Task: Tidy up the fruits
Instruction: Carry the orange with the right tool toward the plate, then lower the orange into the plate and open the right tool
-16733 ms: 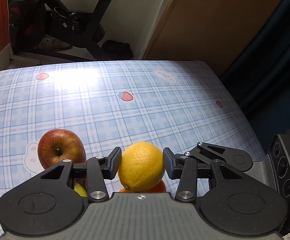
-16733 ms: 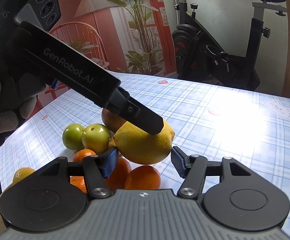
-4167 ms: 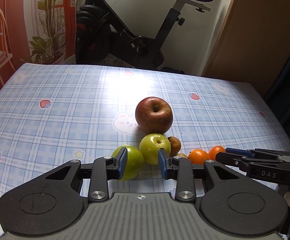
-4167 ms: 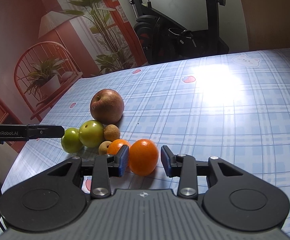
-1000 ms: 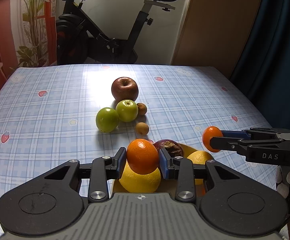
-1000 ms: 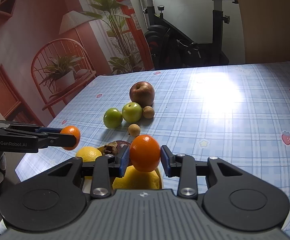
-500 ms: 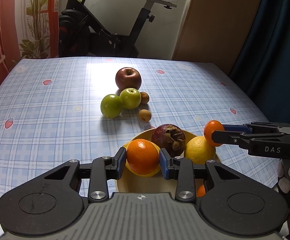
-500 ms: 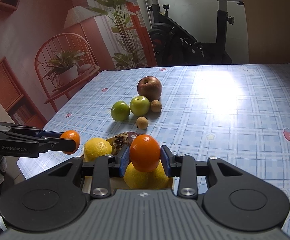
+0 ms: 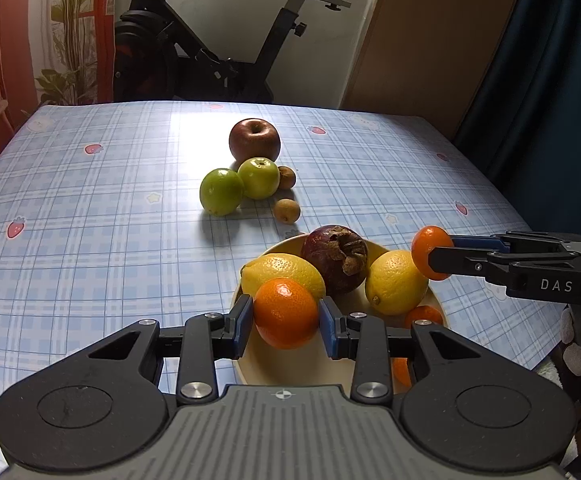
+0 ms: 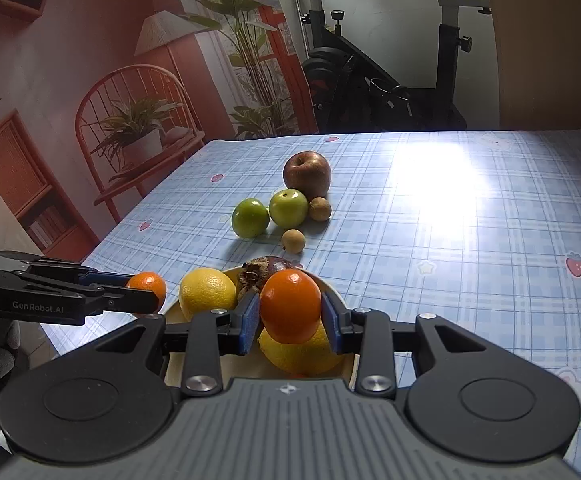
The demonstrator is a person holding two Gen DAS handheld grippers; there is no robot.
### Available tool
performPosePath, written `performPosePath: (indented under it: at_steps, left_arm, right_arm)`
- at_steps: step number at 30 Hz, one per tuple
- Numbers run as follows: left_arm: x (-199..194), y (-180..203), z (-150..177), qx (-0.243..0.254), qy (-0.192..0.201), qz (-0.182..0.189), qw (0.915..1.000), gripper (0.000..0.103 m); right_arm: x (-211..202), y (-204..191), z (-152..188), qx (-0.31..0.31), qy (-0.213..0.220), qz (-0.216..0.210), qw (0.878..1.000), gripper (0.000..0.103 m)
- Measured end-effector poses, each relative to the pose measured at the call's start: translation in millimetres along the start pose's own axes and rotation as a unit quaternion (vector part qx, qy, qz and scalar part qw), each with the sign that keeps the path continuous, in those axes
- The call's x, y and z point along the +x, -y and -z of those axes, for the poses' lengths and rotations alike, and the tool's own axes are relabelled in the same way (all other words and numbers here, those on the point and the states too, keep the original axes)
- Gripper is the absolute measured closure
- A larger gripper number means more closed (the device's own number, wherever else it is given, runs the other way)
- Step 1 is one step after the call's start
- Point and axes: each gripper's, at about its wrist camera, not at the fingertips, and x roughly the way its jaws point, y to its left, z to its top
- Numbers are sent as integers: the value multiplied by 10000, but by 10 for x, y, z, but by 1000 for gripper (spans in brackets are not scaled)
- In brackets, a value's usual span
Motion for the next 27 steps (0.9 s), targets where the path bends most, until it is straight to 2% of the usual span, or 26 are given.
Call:
performPosePath:
  at_steps: [11,27]
  left_arm:
    - [57,3,90,125,-173,15,9998,65]
    - [239,-121,95,117,-374,-29,9992,65]
  right_arm:
    - [-17,-129,98,-62,-124,-100,9999,66]
    - [366,-296,14,-504,-471,-254,9973,66]
